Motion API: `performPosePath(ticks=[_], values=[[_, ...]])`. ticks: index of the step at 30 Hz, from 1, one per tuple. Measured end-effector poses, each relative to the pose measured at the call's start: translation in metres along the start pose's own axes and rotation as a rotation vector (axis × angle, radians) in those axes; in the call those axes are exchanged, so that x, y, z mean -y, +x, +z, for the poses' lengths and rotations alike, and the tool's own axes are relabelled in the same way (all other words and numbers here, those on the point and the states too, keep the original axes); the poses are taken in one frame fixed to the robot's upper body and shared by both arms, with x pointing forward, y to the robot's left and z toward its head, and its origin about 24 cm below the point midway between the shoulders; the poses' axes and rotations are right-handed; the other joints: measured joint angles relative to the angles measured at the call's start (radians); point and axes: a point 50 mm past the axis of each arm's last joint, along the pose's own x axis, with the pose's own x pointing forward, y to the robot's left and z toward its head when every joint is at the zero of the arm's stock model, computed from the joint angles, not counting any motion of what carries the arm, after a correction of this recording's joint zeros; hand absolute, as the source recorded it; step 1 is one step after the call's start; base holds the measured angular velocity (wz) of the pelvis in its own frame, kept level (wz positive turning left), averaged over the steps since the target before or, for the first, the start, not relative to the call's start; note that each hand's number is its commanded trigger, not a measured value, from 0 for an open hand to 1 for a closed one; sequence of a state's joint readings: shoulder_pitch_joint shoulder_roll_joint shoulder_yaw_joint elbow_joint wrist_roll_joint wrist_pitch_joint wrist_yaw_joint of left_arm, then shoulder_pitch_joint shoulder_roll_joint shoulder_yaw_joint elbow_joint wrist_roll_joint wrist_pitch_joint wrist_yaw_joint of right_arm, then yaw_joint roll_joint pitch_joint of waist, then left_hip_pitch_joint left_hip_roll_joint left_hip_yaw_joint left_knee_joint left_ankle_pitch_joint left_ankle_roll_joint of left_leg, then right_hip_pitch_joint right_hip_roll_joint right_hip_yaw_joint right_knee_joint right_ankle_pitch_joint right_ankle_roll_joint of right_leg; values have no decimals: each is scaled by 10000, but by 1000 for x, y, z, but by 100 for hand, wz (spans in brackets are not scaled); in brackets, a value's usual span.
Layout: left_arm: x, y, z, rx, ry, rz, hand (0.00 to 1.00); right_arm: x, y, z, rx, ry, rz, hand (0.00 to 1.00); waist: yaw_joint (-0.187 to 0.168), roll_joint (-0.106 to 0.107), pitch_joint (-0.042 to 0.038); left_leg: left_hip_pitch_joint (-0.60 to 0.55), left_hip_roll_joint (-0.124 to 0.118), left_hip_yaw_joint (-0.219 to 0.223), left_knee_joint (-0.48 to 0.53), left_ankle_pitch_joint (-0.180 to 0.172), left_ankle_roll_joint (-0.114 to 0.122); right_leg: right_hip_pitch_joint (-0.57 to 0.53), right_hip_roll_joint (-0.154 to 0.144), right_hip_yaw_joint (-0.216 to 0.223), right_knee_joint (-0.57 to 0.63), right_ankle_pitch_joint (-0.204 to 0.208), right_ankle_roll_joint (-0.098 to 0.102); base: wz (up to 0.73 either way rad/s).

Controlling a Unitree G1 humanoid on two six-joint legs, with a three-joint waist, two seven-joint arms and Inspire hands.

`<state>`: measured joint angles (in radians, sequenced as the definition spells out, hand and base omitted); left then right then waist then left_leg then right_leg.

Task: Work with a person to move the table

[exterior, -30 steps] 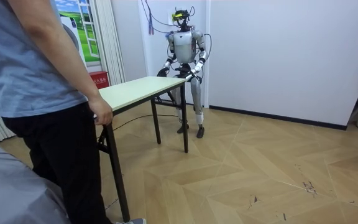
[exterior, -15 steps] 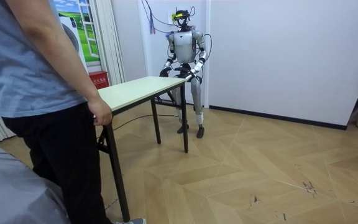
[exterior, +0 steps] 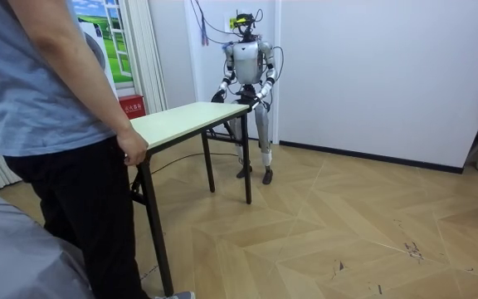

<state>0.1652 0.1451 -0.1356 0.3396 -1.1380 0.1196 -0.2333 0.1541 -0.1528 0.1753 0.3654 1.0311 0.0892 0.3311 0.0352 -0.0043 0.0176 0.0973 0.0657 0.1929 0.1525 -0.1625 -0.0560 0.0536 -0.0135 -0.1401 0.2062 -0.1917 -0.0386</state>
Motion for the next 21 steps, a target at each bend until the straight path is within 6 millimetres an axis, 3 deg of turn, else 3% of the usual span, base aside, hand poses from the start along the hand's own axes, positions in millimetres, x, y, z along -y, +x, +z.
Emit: performPosePath(ticks=[13,21], values=[[-3,2,-5,-269,-2648,171,0,-4,5,4,508,2820,34,0,3,82,-22,-65,-10,81,67,0,0,-15,6,6,-18,-8,9,-2],[-1,3,-7,-316,-2914,101,0,-6,8,8,811,3808,-114,0,-10,197,-16,-31,-8,61,65,0,0,17,1,-24,-14,-2,8,0]])
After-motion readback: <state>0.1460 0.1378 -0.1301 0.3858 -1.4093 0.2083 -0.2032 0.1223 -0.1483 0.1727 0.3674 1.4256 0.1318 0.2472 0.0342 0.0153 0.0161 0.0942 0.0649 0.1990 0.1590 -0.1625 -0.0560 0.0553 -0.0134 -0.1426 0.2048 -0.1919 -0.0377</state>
